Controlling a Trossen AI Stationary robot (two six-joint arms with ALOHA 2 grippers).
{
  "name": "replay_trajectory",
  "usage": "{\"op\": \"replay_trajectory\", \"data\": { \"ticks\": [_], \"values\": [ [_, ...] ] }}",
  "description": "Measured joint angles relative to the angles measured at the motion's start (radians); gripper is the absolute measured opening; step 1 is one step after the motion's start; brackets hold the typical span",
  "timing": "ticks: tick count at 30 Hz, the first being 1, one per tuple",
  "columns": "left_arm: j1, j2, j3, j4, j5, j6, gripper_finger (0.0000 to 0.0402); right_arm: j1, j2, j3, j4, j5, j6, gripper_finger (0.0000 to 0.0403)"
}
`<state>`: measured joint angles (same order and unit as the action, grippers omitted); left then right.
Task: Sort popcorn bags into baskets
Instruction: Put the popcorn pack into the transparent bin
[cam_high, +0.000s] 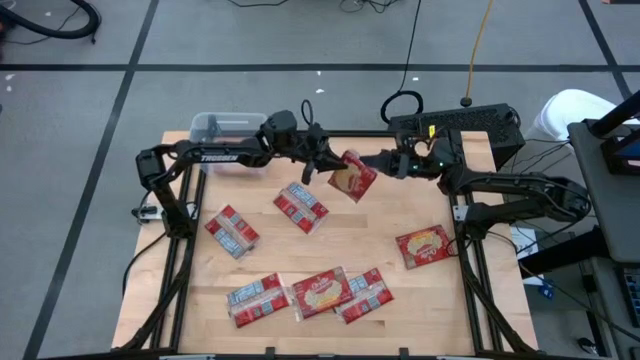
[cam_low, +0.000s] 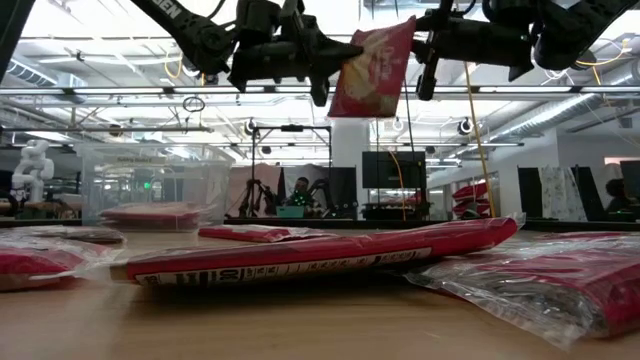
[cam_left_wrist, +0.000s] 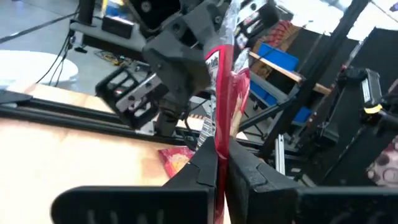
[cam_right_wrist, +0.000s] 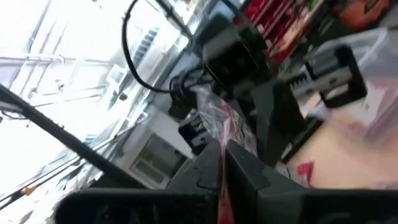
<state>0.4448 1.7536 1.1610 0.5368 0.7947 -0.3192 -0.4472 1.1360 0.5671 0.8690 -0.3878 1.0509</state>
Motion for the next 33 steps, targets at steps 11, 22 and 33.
{"op": "replay_trajectory", "data": {
  "ticks": [11,22,33],
  "values": [
    [0.074,-0.117,-0.001,-0.01,-0.12,-0.194,0.0011,-0.106,-0.098,0.0,0.011,0.232,-0.181,0.0116],
    [0.103,-0.225,-0.001,0.152,-0.541,-0.456,0.0012,-0.093,-0.108,0.365,-0.623,0.232,-0.475,0.0178],
    [0.079,-0.224,-0.001,0.312,-0.693,-0.496,0.0011,-0.102,0.032,0.602,-0.769,0.227,-0.593,0.0228]
  ]
}}
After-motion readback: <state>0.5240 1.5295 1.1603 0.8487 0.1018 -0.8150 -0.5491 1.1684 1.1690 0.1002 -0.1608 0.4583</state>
